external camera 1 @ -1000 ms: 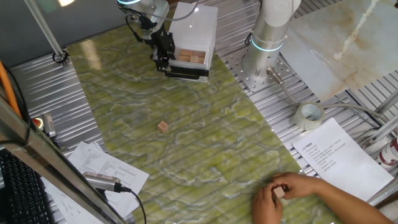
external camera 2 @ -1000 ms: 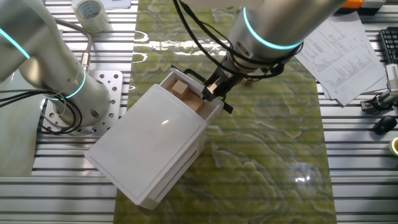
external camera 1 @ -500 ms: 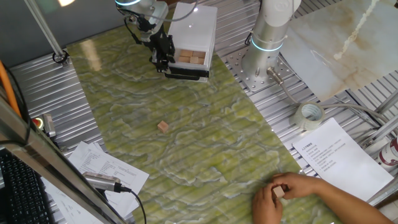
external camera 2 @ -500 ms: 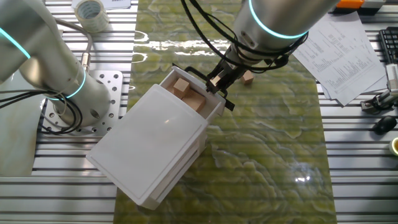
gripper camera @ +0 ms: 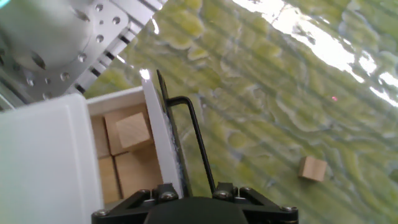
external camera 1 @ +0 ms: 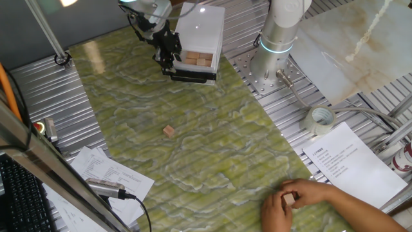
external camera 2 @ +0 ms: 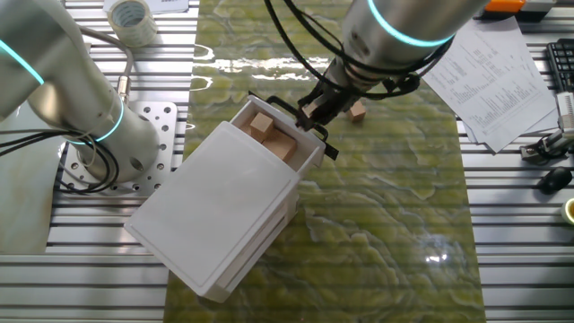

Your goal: Take something out of a drawer

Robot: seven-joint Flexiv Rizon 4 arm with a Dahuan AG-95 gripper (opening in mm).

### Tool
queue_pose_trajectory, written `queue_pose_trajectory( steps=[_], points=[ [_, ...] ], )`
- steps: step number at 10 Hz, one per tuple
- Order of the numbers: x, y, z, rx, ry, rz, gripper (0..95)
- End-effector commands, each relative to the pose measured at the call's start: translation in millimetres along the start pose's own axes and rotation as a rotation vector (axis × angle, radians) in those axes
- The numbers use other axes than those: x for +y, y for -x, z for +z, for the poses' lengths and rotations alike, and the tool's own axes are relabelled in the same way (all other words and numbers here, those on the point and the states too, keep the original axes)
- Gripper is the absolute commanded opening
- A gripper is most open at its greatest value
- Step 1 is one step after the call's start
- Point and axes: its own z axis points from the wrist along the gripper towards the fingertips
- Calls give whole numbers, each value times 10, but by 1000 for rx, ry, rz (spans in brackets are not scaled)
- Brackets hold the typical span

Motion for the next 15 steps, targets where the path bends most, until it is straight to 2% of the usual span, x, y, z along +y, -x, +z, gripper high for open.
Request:
queue_pose_trajectory(
  steps=[1, 3, 4, 5, 6, 7, 9, 10, 12, 13, 14, 15],
  points=[
    [41, -23, -38, -4, 1, 194, 380],
    [81, -55, -69, -16, -1, 393, 380],
    [108, -84, -91, -38, 1, 530, 380],
    [142, -95, -114, -34, 2, 643, 380],
    [190, -104, -158, 13, 10, 784, 380],
    [246, -99, -189, 37, 14, 897, 190],
    [318, -91, -219, -5, 17, 1103, 190],
    [323, -92, -221, -32, 22, 1170, 190],
    [332, -93, -225, -27, 31, 1188, 190],
    [332, -91, -225, -20, 34, 1245, 190],
    [332, -91, -225, -16, 29, 1292, 0],
    [332, -91, -225, -17, -18, 1334, 0]
  ],
)
